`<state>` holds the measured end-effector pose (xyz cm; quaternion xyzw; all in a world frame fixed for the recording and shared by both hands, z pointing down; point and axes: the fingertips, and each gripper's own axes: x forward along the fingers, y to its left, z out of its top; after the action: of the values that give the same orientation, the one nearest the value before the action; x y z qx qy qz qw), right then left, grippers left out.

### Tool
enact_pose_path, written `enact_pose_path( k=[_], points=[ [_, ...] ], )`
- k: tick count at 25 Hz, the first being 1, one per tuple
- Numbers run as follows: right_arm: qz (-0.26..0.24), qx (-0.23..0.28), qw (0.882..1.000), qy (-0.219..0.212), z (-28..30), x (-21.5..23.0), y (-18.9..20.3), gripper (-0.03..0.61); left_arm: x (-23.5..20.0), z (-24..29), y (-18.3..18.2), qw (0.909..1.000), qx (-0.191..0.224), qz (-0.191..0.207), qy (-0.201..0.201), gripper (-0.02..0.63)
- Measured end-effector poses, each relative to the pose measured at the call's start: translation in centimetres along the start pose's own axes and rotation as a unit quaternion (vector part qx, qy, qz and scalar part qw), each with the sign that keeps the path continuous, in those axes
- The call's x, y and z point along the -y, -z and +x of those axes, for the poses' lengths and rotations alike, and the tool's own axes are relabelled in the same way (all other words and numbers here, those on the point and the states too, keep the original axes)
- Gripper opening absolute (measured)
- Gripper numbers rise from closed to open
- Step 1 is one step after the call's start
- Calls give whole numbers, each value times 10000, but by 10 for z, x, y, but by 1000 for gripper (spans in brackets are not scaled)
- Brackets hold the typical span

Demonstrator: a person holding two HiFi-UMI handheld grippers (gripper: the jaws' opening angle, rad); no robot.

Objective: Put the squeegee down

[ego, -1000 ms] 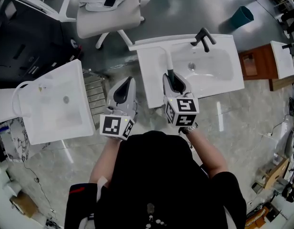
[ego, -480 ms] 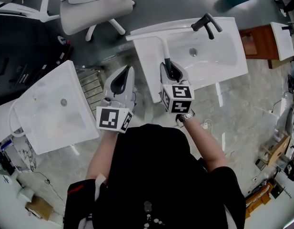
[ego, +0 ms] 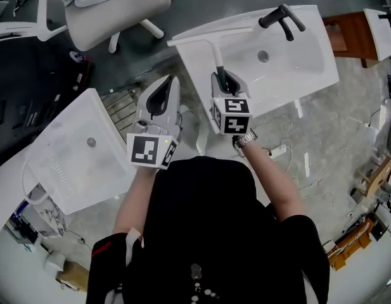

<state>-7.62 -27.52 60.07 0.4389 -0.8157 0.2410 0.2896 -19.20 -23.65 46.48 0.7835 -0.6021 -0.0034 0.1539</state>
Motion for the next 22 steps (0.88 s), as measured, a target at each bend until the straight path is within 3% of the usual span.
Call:
enact_pose_path(
  k=[22],
  points=[
    [414, -749, 9951, 500, 66, 13, 57, 97, -20, 45, 24, 9973, -382, -201, 593, 2]
  ],
)
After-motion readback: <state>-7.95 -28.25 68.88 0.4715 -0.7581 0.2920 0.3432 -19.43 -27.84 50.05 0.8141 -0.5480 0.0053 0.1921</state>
